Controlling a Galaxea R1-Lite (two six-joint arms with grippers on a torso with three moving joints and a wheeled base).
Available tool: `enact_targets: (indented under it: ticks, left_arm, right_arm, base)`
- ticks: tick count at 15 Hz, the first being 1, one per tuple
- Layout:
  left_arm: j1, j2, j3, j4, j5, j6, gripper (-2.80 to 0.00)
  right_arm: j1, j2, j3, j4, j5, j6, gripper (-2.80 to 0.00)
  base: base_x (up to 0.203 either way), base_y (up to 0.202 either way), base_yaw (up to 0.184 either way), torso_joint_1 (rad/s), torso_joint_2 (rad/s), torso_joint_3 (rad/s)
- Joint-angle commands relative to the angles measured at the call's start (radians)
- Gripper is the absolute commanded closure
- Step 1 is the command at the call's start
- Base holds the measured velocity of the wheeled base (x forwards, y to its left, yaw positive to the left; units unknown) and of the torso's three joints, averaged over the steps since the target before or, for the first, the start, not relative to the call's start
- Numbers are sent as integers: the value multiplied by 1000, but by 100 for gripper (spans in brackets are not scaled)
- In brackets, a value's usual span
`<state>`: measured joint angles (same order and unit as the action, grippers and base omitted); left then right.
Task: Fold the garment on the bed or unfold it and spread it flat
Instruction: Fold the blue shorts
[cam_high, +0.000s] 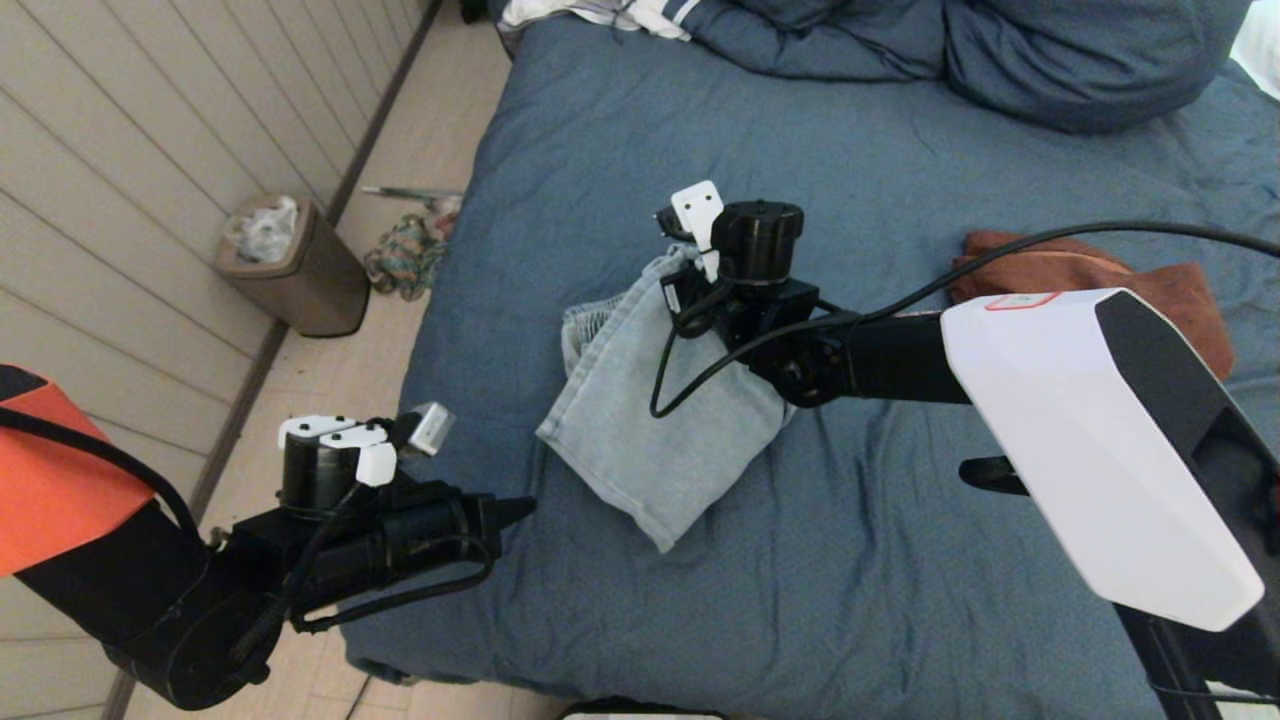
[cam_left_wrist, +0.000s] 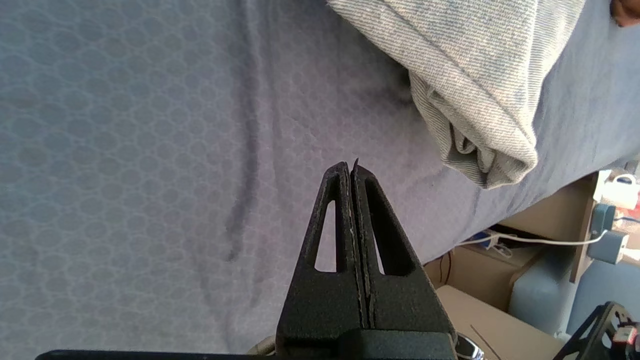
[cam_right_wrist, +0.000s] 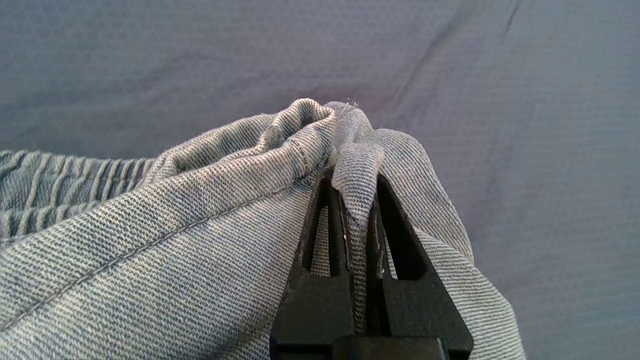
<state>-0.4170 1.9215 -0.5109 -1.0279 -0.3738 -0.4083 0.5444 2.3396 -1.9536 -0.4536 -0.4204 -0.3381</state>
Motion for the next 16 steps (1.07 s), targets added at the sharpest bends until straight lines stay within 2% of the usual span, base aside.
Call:
enact_targets:
  ticks: [1,8,13,14,16]
  left_arm:
    - [0,-1,0,-6,-2,-3,0]
    - [0,5,0,-6,-4,-3,0]
    - [-2,8,0,-6,-5,-3,0]
    - [-2,8,0,-6,-5,-3,0]
    - [-3,4,0,-6,-4,-3,0]
  right_arm:
    - [-25,-10,-1,-3,-2,-2,0]
    - [-116,6,1,-4,-4,1,0]
    - [-123,7,2,-5,-2,7,0]
    - [-123,7,4,-11,-2,11,-280]
    - [-123,1,14,-16,8,15,-280]
  base:
    - [0,0,0,0,0,0]
    - [0,0,0,0,0,0]
    - [0,0,0,0,0,0]
    - [0,0,0,0,0,0]
    - [0,0,0,0,0,0]
